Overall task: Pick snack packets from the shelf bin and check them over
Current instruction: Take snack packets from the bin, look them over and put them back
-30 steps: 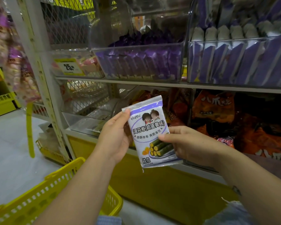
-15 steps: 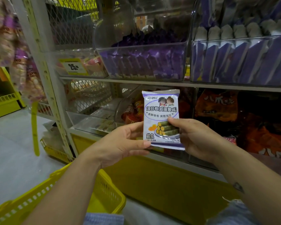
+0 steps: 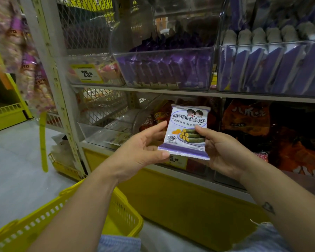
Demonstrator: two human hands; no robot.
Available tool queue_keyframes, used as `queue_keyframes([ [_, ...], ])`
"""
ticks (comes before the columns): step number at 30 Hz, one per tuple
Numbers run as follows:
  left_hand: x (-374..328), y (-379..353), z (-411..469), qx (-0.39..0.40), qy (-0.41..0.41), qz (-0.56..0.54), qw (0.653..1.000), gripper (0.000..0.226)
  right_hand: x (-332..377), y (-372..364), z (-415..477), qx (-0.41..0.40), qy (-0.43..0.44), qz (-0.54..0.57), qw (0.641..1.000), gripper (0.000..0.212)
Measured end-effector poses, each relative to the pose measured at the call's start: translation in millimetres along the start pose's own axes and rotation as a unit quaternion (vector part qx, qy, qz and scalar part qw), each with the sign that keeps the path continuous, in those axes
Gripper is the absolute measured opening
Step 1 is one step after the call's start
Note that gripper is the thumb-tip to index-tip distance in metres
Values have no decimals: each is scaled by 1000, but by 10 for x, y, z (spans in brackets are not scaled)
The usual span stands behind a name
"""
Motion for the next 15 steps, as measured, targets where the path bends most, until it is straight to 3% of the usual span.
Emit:
queue_keyframes([
  [6,-124,64,38,-104,-84,148,980,38,93,-37,9,-19,88,-35,995,31],
  [9,-72,-64,81,-85,-80,130,985,53,47,-164,-8,22,95,-64,993,31],
  [12,13,-120,100,-68,-30,25,997,73,23,-235,-9,57,73,-30,995,32],
  [15,84,-166,81,-45,45,-150,987,75,59,-169,22,32,96,-81,992,29],
])
Point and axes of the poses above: each hand's wrist, its own z-axis towards the middle knuckle, its own y-axis out of the back of the hand, x = y × z, the point moved 7 cm from there along z, towards the middle knuckle, and after that the axes turned 1 degree about -x, right-handed, at the moved point
